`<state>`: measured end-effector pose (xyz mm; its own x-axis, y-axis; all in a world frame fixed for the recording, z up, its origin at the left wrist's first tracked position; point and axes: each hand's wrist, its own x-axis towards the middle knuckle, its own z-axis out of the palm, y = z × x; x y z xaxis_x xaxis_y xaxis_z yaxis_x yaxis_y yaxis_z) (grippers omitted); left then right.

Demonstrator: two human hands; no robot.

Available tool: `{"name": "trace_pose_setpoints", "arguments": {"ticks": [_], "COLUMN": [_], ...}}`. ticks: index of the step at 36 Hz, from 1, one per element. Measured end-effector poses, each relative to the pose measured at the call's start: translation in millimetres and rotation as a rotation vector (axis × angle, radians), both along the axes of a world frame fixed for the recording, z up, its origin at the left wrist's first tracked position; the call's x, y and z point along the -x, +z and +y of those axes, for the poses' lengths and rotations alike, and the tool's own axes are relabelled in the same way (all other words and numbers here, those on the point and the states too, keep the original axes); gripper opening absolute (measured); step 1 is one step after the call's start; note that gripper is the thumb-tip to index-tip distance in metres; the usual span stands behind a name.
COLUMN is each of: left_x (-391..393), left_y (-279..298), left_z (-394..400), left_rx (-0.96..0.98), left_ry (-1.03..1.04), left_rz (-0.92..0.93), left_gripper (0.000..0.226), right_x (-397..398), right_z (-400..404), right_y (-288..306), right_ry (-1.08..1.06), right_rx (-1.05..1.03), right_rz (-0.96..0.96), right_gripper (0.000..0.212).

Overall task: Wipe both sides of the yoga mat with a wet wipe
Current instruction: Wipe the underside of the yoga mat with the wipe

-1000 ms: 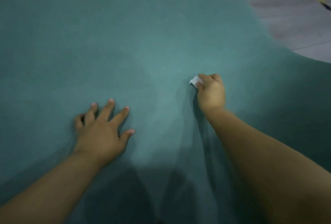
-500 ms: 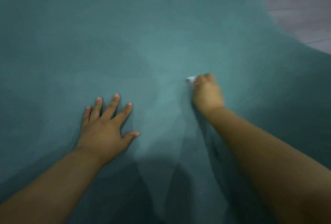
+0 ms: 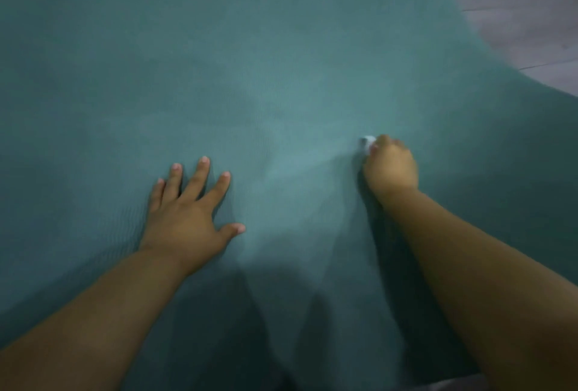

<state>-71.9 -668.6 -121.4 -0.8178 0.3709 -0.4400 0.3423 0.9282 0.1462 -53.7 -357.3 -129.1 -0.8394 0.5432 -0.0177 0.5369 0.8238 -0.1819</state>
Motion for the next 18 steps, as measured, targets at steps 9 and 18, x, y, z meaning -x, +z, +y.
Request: {"name": "trace_pose_setpoints", "arguments": {"ticks": [9,18], "left_x": [0,-24], "left_y": [6,15], "left_z": [6,-7], "left_rx": [0.032,0.095], "left_ry": [-0.008,-0.087], "left_rz": [-0.046,-0.073], "left_gripper": [0.085,0.096], "right_x": [-54,-66], "right_z": [-140,3], "right_y": [-9,11], "right_ry": [0.6,-0.183], "right_rx": [0.149,-0.009], "right_rz": [0.004,-0.105], "right_gripper": [0.033,0.029]}}
